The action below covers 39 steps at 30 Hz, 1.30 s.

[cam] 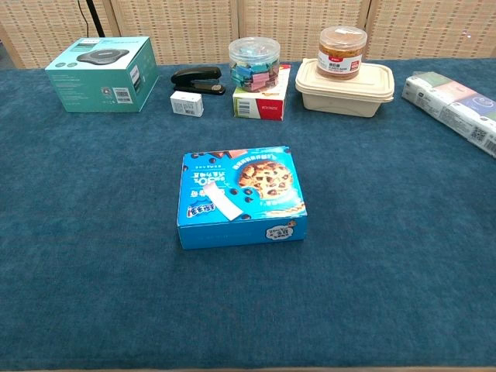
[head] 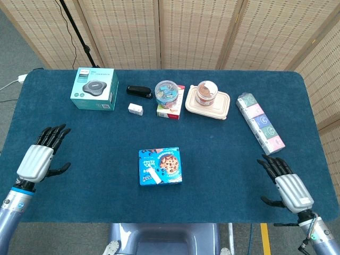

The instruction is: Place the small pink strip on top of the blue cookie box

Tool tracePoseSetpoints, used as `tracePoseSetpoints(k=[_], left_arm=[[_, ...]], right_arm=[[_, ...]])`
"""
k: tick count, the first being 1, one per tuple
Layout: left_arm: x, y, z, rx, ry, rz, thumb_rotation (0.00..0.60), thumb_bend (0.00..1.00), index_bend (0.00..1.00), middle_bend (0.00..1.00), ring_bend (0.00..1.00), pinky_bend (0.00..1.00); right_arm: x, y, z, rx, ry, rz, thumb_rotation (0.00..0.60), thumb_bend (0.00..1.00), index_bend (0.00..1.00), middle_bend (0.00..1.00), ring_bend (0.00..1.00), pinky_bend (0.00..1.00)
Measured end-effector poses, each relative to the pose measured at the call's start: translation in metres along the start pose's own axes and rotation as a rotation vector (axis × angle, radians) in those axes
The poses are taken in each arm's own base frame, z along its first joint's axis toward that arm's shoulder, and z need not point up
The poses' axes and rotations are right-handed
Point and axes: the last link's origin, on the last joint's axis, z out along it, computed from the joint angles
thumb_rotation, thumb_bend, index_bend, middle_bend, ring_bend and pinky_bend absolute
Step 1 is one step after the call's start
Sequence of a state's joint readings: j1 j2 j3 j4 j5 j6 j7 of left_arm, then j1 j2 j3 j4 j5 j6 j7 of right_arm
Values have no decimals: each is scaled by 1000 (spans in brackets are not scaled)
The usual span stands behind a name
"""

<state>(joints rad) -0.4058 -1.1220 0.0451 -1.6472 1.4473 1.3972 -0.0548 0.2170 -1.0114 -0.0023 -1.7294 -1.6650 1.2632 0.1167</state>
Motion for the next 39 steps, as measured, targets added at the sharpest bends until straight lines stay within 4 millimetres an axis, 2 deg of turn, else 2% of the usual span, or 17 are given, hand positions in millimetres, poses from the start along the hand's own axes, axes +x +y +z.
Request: tracePoseSetpoints(k=[1,3,11,18,23,30,39], left_arm=[[3,-1,-3,7,1,-3,600,226,0,0,0,0],[9,-3,-8,21,10,-14,600,226,0,0,0,0],[27,-14,-17,43,56,-85,600,226,0,0,0,0],[36,-20,-21,43,69,-120,600,226,0,0,0,0],[39,-22,-23,42,77,-138,600,227,0,0,0,0],[41,-25,-24,45,77,-162,600,227,0,0,0,0],[46,-28,-30,47,95,-186,600,226,0,0,0,0]], right_arm=[[1,-5,5,18,-8,-2,600,941,136,0,0,0],[1,-17,17,62,-25,-2,600,999,176,0,0,0],[-2,-67,68,208,-77,-76,600,1000,245,0,0,0],[-19,-123,114,322,-123,-101,600,1000,255,0,0,0],[-29,-160,135,399,-120,-89,600,1000,267,0,0,0],[-49,-201,155,480,-129,-79,600,1000,269,0,0,0],[-76,-227,176,501,-126,-114,600,1000,273,0,0,0]])
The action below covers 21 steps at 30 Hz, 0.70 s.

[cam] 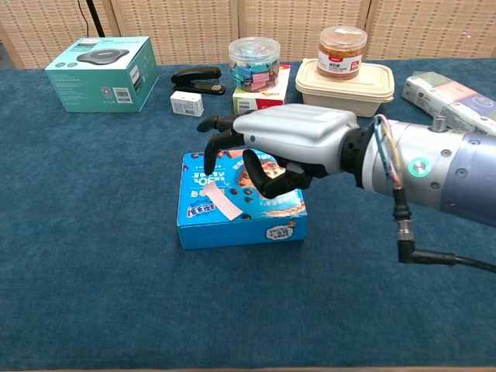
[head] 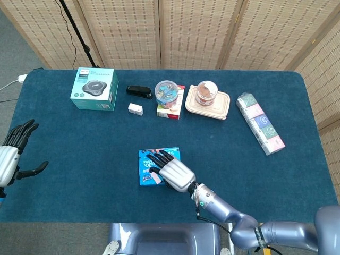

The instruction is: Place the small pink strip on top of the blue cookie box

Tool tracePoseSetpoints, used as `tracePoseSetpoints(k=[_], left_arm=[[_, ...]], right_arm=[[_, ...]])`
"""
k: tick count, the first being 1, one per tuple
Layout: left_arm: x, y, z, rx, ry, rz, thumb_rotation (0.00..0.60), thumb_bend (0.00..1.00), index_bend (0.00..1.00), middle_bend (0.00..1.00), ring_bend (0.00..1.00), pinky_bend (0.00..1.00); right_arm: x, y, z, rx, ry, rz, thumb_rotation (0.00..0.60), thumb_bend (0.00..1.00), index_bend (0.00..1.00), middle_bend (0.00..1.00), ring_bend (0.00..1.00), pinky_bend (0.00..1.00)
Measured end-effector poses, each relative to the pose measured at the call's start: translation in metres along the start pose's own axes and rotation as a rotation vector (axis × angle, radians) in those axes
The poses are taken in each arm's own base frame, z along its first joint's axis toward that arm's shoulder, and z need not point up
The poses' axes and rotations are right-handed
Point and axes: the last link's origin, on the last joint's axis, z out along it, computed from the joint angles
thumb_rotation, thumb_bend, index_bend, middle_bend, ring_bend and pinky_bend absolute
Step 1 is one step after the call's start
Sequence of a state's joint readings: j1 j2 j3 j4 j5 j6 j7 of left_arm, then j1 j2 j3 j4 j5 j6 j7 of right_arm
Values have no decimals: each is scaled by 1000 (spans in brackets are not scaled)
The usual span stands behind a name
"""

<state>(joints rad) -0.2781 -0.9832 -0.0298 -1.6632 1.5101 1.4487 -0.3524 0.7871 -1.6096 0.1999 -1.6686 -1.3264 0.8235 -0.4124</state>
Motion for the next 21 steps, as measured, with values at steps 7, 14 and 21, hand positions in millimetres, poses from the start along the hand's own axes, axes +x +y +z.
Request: tracePoseSetpoints(k=[7,14,21], left_arm=[[3,-1,-3,2,1,-12,600,227,0,0,0,0],[5,-3,-4,2,2,-21,600,227,0,0,0,0],[6,-4,-5,0,-3,-27,600,228,0,0,0,0]], right_arm=[[-11,-4,15,-5,5,-21,600,1000,277,0,0,0],[-22,-6,23,-9,-3,-50,600,1000,280,0,0,0],[-25,-3,23,-18,-10,-65,600,1000,289,0,0,0]])
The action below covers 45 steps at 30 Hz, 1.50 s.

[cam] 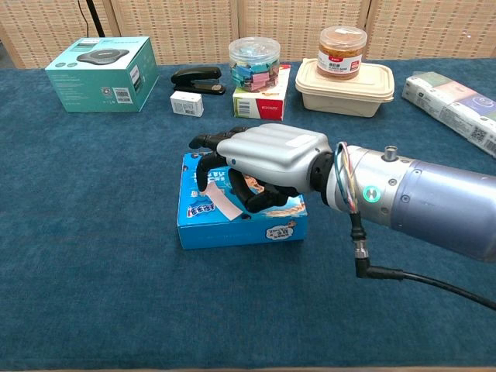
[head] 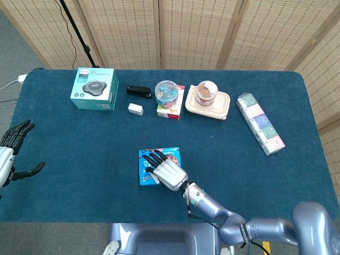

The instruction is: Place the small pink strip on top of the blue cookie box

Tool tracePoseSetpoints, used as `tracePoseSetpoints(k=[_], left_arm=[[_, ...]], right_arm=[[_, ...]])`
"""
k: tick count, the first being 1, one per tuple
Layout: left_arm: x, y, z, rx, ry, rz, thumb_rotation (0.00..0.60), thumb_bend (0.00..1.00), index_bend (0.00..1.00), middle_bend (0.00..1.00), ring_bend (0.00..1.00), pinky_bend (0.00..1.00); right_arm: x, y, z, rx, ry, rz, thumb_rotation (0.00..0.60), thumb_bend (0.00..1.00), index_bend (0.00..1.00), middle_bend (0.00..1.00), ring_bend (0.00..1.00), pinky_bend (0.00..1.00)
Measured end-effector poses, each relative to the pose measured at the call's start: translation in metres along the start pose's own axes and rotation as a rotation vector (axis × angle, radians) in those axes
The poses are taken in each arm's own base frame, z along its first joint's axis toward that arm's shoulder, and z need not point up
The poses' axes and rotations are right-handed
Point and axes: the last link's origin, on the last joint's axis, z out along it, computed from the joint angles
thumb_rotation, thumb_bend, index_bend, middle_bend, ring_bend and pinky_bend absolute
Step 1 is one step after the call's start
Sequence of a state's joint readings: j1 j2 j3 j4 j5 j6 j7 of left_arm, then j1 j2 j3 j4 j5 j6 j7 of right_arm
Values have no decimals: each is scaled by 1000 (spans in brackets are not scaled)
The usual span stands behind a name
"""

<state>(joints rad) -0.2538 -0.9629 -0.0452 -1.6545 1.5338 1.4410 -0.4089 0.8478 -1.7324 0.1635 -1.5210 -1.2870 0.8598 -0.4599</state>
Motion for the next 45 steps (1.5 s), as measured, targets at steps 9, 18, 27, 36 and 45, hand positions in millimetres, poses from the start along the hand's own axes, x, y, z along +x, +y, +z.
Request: tracePoseSetpoints(k=[9,18,27,36,45], left_arm=[[-1,0,0,1,-8,-1,600,226,0,0,0,0],[-1,0,0,3,-8,-3,600,228,0,0,0,0],[0,-1,0,3,-12,-8,600,227,0,0,0,0],[0,-1,-1,3,-13,-7,600,227,0,0,0,0],[0,-1,-1,2,-15,-6,600,227,0,0,0,0]], right_arm=[[-2,1,1,-5,-5,7,600,1000,291,0,0,0],[-4,4,8,-27,-2,5,600,1000,291,0,0,0],[-6,5,11,-41,-1,-5,600,1000,291,0,0,0],[-8,-6,13,-16,-6,-4,600,1000,292,0,0,0],[-6,0,14,-35,-2,-29,600,1000,294,0,0,0]])
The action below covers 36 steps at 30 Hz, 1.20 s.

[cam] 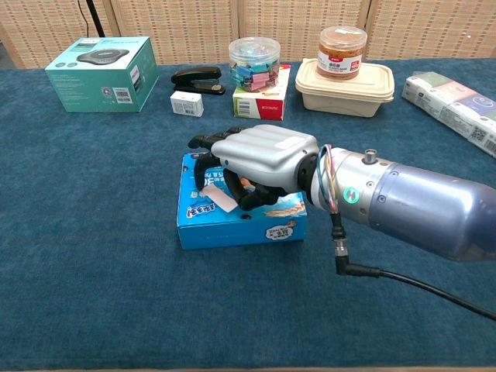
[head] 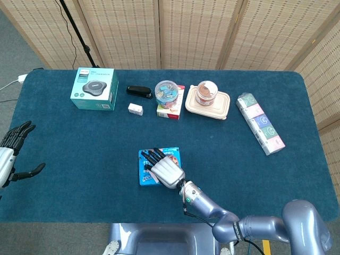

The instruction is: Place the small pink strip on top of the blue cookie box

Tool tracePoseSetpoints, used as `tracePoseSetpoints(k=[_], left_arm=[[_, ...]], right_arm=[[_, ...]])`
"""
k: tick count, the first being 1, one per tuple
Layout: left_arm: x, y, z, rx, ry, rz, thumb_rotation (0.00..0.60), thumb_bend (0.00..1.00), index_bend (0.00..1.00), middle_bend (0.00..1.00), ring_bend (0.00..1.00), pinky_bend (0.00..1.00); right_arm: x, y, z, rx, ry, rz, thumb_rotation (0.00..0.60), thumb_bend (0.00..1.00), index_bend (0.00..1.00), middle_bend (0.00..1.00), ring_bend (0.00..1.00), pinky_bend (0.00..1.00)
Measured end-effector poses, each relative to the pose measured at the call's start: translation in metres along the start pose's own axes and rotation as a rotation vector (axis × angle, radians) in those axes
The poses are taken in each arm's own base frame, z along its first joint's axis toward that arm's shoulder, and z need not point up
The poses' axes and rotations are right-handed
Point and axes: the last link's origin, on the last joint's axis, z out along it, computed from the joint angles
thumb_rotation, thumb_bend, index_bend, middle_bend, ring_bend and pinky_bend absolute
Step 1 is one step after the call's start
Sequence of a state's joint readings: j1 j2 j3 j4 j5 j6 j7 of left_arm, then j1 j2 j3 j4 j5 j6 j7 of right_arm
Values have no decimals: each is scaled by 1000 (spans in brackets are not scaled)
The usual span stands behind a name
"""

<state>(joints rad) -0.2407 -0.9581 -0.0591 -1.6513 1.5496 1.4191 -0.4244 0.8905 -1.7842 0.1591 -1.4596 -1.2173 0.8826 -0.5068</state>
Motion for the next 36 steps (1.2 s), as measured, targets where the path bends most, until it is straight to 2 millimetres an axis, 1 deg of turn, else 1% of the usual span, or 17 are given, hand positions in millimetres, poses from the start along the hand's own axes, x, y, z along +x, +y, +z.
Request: tracePoseSetpoints(k=[4,7,20,30,36], left_arm=[[0,0,0,1,-3,1,600,227,0,0,0,0],[-1,1,0,0,-4,3,600,227,0,0,0,0],[-3,2,0,-1,-10,8,600,228,0,0,0,0],[-2,1,-1,0,-11,6,600,228,0,0,0,0],[-3,2,-1,-1,-15,8,600,227,0,0,0,0]], right_arm=[[2,6,-2,-12,2,-10,600,1000,298,0,0,0],[3,6,-4,-12,0,0,600,1000,299,0,0,0],[0,-8,-7,30,3,8,600,1000,303,0,0,0],[-1,7,-8,-16,1,-4,600,1000,308,0,0,0],[0,6,-9,-9,2,-14,600,1000,313,0,0,0]])
